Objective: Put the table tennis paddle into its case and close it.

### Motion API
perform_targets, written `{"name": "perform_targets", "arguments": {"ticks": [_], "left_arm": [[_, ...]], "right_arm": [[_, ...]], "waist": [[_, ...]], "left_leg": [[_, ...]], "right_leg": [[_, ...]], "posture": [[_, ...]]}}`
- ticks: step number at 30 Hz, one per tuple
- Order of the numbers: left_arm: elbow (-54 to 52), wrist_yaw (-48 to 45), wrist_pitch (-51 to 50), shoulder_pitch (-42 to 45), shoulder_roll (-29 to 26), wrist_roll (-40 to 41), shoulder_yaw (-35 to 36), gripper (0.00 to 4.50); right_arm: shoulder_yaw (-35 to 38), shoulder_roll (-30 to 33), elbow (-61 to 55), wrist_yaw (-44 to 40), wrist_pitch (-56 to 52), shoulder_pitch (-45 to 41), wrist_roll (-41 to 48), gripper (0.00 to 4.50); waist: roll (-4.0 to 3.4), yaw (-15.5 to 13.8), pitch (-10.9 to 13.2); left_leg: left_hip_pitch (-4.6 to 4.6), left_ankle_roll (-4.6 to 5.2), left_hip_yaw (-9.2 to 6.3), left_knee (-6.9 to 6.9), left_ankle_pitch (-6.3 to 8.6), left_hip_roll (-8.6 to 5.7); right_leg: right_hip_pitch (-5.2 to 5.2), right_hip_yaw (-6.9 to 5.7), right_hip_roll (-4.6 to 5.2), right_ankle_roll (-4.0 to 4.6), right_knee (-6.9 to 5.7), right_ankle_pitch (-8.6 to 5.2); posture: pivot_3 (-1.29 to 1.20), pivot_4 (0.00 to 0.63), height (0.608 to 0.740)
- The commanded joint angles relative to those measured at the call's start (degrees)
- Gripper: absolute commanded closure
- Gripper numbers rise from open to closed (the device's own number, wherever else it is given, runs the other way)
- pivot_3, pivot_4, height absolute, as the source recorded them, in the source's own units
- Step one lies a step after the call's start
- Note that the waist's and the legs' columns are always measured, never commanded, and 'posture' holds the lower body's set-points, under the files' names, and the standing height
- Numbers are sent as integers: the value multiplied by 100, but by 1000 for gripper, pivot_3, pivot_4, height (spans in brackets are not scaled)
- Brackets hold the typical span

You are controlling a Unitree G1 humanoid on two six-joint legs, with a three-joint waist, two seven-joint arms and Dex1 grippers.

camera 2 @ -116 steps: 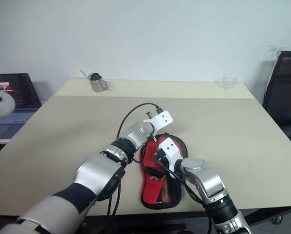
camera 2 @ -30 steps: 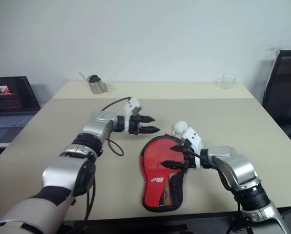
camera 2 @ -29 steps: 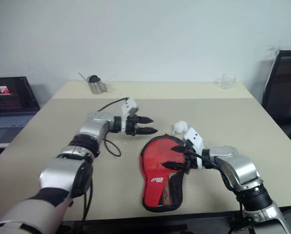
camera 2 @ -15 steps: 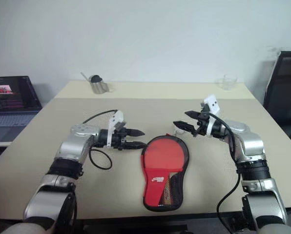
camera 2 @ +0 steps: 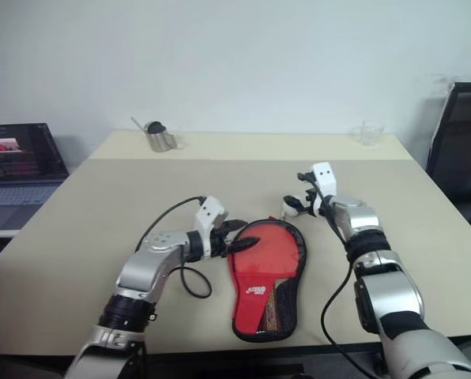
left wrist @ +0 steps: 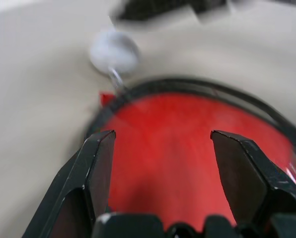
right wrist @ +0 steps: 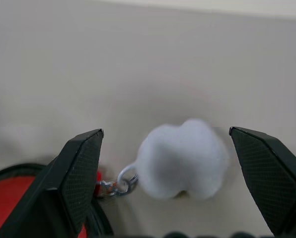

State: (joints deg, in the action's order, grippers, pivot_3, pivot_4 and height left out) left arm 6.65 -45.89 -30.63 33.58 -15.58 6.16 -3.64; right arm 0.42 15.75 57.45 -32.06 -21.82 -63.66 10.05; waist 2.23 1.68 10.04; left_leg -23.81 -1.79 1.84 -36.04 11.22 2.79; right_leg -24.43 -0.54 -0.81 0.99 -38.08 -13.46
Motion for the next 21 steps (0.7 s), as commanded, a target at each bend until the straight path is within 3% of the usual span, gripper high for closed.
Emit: {"name": "perform_targets", "arguments": {"ticks": [1, 10, 21], "left_arm": [[-396, 411, -6, -171, 154, -36, -182, 1187], [8, 988, -26, -364, 628, -21, -437, 1187], [-45, 1213, 15, -531, 660, -23, -549, 1187]], "right_arm": [[158, -42, 354, 244, 300, -373, -108, 58], [642, -422, 1146, 885, 744, -653, -58, 58], [971, -697, 1648, 2016, 846, -581, -187, 58]], "waist": [[0, 3, 0], [0, 13, 0], [-1, 11, 0]], "left_leg": [[0, 0, 0, 1, 0, 0], [9, 1, -2, 1, -1, 3], [8, 1, -1, 0, -1, 1]], "right_leg": [[0, 1, 0, 0, 1, 0], [0, -2, 2, 1, -11, 1], [4, 0, 3, 1, -7, 1]], "posture": [[0, 150, 740], [0, 150, 740], [0, 150, 740]]}}
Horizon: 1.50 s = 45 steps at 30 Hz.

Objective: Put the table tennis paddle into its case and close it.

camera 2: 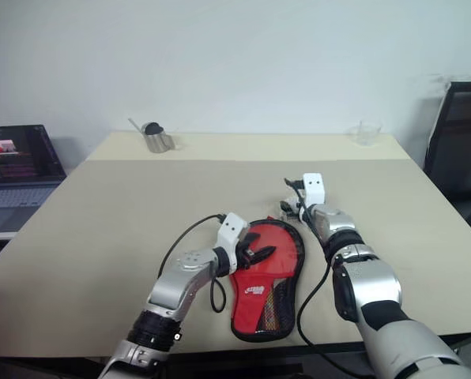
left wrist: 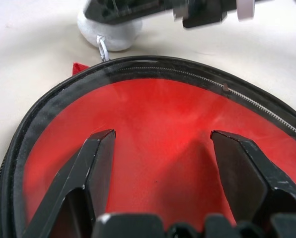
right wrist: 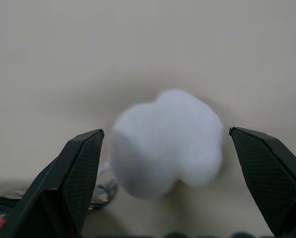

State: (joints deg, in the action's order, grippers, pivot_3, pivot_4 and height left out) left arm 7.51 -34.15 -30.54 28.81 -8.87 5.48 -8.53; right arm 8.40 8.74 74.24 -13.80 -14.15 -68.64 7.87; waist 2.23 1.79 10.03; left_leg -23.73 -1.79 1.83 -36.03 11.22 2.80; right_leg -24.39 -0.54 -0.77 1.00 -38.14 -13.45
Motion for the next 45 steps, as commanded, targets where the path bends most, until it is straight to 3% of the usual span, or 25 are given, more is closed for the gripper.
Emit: {"name": "perform_targets", "arguments": {"ticks": [1, 4, 9, 45], "left_arm": [[-140, 46, 6, -51, -26, 27, -70, 1187], [-281, 51, -20, -68, -48, 106, 21, 1187], [-557, 89, -123, -147, -38, 292, 130, 1142], [-481, 194, -43, -118, -88, 396, 6, 1142]], "right_arm": [[202, -4, -14, 217, 76, -76, 35, 58], [248, -79, 2, 219, 117, -64, 11, 58], [291, -254, -4, 245, 200, -87, 4, 1093], [753, -133, -121, 141, 322, -218, 146, 1093]], "waist": [[0, 0, 0], [0, 5, 0], [0, 12, 0], [-1, 6, 0]], "left_leg": [[0, 0, 0, 0, 0, 0], [0, 0, 0, 1, 0, 0], [-1, 0, -2, 3, 0, 3], [-3, 0, -2, 5, 0, 1]], "right_leg": [[0, 0, 0, 0, 0, 0], [0, 0, 0, 0, 1, 0], [0, -2, -1, 0, 2, 0], [0, -2, -1, -1, 8, 0]], "posture": [[0, 150, 740], [0, 150, 740], [0, 150, 740], [0, 150, 740]]}}
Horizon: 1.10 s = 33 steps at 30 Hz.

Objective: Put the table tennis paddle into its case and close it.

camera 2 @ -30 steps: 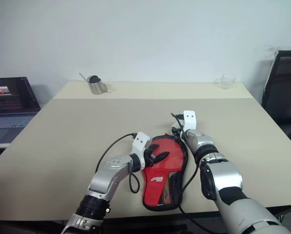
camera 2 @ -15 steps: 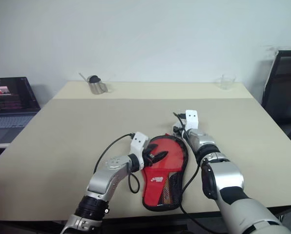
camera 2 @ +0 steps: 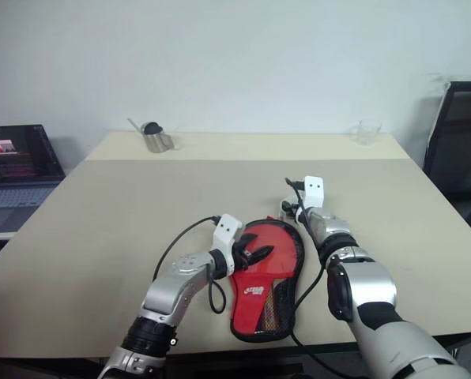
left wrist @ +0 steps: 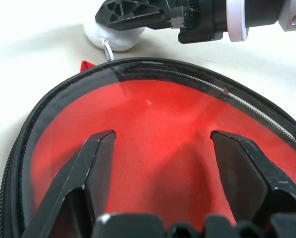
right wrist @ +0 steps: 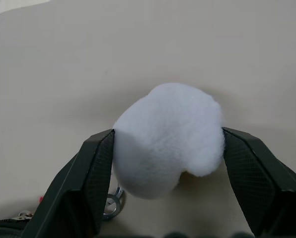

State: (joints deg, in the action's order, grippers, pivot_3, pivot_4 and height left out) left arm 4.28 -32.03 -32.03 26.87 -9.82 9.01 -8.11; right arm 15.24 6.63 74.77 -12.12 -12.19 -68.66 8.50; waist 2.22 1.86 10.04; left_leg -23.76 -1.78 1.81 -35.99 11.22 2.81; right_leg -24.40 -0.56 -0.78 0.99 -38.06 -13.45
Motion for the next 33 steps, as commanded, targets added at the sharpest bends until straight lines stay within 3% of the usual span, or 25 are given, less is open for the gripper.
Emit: {"name": "perform_targets", "arguments": {"ticks": [1, 3, 4, 28, 29, 33], "left_arm": [[-161, -17, 106, 71, 7, 43, -39, 1142], [-162, -17, 105, 65, 8, 43, -41, 1142], [-167, -15, 101, 62, 9, 42, -45, 1142], [-141, -19, 97, 49, 6, 57, -25, 1142], [-144, -21, 98, 43, 0, 57, -23, 1142], [-151, -20, 95, 38, -4, 59, -22, 1142]], "right_arm": [[63, 72, -174, -31, 112, -227, 66, 1093], [75, 66, -179, -28, 103, -255, 59, 1093], [73, 66, -186, -72, 115, -266, 55, 772], [-22, 135, -515, -203, 265, -599, -6, 918], [0, 136, -544, -255, 255, -614, 30, 638], [26, 97, -642, -498, 289, -660, 118, 539]], "waist": [[0, 0, 0], [0, 0, 0], [0, 0, 0], [-1, 1, 1], [-2, 1, 1], [-4, 1, 3]], "left_leg": [[0, 0, 0, 0, 0, 0], [0, 0, 0, 0, 0, 0], [0, 0, 0, 0, 0, 0], [-1, 0, 0, 3, 0, 0], [-1, 0, 1, 3, 0, 0], [-1, 0, 0, 4, 0, 1]], "right_leg": [[0, 0, 0, 0, 0, 0], [0, 0, 0, 0, 0, 0], [0, 0, 0, 0, 0, 0], [0, 0, 0, 0, 4, 0], [0, 0, 0, 0, 4, 0], [-1, -1, 0, 0, 5, 0]], "posture": [[0, 150, 740], [0, 150, 740], [0, 150, 740], [0, 150, 740], [0, 150, 740], [0, 150, 740]]}}
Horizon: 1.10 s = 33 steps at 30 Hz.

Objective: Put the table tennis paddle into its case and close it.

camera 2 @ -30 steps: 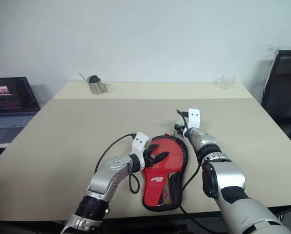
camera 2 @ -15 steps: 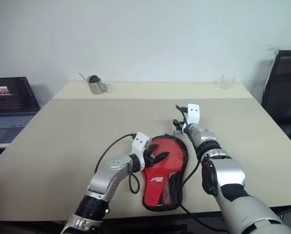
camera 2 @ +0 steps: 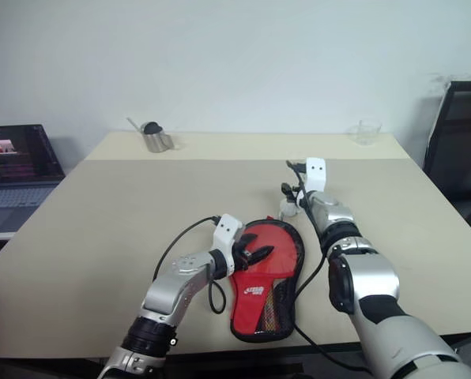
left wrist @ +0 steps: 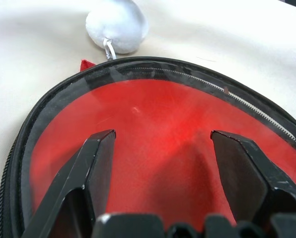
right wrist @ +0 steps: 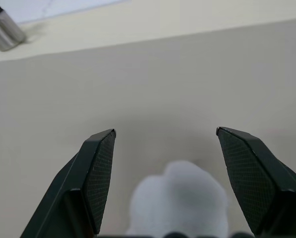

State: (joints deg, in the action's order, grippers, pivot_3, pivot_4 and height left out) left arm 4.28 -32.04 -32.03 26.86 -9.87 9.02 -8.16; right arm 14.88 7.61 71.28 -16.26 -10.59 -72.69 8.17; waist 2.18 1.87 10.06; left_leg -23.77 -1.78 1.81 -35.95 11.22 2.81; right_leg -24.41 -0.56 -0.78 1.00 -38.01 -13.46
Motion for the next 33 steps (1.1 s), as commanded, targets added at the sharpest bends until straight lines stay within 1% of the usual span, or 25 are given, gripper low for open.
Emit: {"name": "perform_targets", "arguments": {"ticks": [1, 2, 5, 6, 8, 9, 10, 15, 17, 19, 23, 26, 27, 33], "left_arm": [[-144, -20, 98, 44, 1, 59, -14, 1142], [-135, -21, 104, 49, 0, 57, -11, 1142], [-132, -19, 111, 50, 3, 58, -10, 1142], [-137, -19, 111, 47, 5, 59, -12, 1142], [-152, -18, 107, 35, 13, 58, -25, 1142], [-165, -16, 105, 24, 16, 56, -32, 1142], [-169, -13, 102, 17, 27, 63, -32, 1142], [-154, -16, 104, 20, 45, 62, -43, 1142], [-151, -19, 91, 27, 39, 59, -45, 1142], [-159, -17, 84, 23, 43, 63, -46, 1142], [-175, -8, 66, 5, 58, 66, -60, 1142], [-190, -3, 60, -8, 71, 67, -74, 1142], [-196, 0, 59, -14, 73, 69, -74, 1142], [-203, 10, 60, -32, 81, 70, -60, 1142]], "right_arm": [[92, -2, -282, -78, 105, -273, 183, 291], [122, -6, -268, -50, 86, -289, 214, 41], [131, 16, -238, 31, 81, -304, 236, 41], [133, 27, -251, 22, 82, -295, 252, 227], [159, 53, -306, 46, 110, -285, 307, 709], [163, 59, -325, 42, 111, -283, 324, 1097], [145, 59, -342, 44, 145, -283, 312, 1354], [141, 59, -280, 159, 157, -276, 289, 3109], [138, 58, -162, 255, -182, -282, 289, 3784], [131, 12, -117, 16, -492, -257, 345, 4439], [90, -34, -140, 160, -587, -191, 271, 4439], [156, -52, -141, 291, -583, -170, 307, 3846], [166, -51, -153, 297, -581, -178, 317, 3748], [172, -18, -99, 477, -590, -219, 285, 3748]], "waist": [[0, -1, 0], [0, -2, 0], [0, -4, 0], [0, -4, 0], [0, -4, 0], [0, -4, 0], [0, -4, 0], [0, -3, 0], [0, -3, 0], [0, -3, 0], [0, -4, 0], [0, -4, 0], [0, -4, 0], [0, -4, 0]], "left_leg": [[0, 0, -1, 0, 0, 0], [0, 0, -1, 0, 0, 0], [-1, 0, 0, 0, 0, -1], [-1, 0, 0, 0, 0, -1], [-1, 0, 0, 0, 0, -1], [-1, 0, 0, 0, 0, -1], [-1, 0, 0, 1, 0, 0], [-1, 0, 0, 1, 0, 0], [-1, 0, 0, 1, 0, 0], [-1, 0, 0, 1, 0, 0], [-1, 0, -1, 1, 0, 0], [-1, 0, 0, 1, 0, -1], [-2, 0, 0, 1, 0, -1], [-1, 0, -1, 1, 0, 0]], "right_leg": [[0, -1, 0, 0, 0, 0], [0, -1, 0, 0, 0, 0], [0, 0, 0, 0, 1, 0], [0, 0, 0, 0, 1, 0], [0, 0, 0, 0, 2, 0], [0, 0, 0, 0, 1, 0], [0, 0, 0, 0, 2, 0], [0, 0, 0, 0, 1, 0], [0, 0, 0, 0, 1, 0], [0, 0, 0, 0, 2, 0], [0, 0, 0, 0, 2, 0], [0, 0, 0, 0, 2, 0], [0, 0, 0, 0, 2, 0], [0, -1, 0, 0, 2, 0]], "posture": [[0, 150, 740], [0, 150, 740], [0, 150, 740], [0, 150, 740], [0, 150, 740], [0, 150, 740], [0, 150, 740], [0, 150, 740], [0, 150, 740], [0, 150, 740], [0, 150, 740], [0, 150, 740], [0, 150, 740], [0, 150, 740]]}}
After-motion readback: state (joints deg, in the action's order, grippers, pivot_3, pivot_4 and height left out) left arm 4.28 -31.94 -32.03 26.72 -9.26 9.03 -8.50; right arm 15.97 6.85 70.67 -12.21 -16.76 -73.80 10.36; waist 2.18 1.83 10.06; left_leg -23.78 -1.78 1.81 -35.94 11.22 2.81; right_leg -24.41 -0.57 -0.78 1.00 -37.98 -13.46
